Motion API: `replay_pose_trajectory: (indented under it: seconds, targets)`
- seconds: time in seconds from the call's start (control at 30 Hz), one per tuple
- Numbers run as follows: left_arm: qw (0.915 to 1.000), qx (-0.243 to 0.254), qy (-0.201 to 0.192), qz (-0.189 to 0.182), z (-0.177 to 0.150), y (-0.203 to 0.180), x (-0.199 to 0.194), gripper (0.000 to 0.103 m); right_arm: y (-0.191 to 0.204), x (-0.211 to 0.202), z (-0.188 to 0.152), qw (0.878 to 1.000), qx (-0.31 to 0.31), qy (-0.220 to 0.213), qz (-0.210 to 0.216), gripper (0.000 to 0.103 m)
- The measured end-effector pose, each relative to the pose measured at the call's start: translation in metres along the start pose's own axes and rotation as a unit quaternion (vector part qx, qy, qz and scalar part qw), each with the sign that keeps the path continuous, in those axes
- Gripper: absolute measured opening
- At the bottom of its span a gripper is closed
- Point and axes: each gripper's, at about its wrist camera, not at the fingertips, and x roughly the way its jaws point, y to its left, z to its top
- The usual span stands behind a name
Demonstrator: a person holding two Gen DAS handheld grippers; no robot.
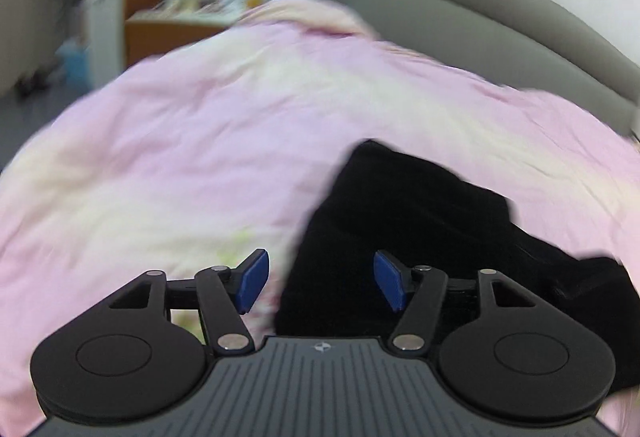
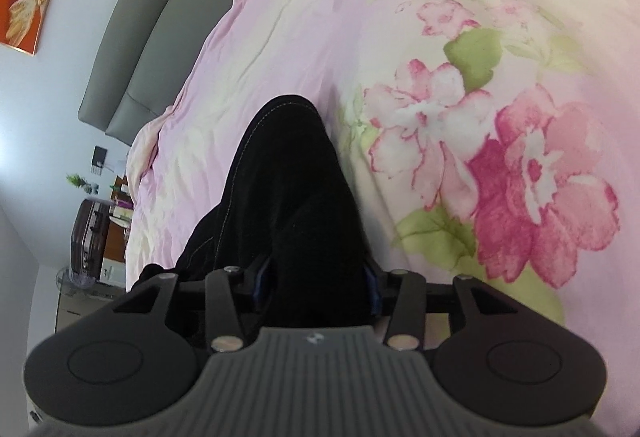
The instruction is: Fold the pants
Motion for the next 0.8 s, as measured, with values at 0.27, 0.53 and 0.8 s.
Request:
replay_pose_trajectory:
  seconds: [0.27, 0.53, 0.8]
  targets:
    - [0.9784, 0.154, 0.026, -0.136, -0.039, -0.123, 0.029, 0.078, -0.007, -0.004, -0.034, 0.997, 0.038, -0.064, 0.006, 0.049]
    - [0.9571, 0.186, 0.042, -0.218, -0.058, -0.169, 0.039, 0.078, -0.002, 0.001, -0.043, 0.995, 0.038, -0.086, 0.016, 0.059]
    - [0.9527, 0.172, 0.157, -0.195, -0.081, -0.173, 0.083, 0.090, -0.001, 0.008, -0.044, 0.997, 0.036, -0.071, 0.019, 0.062]
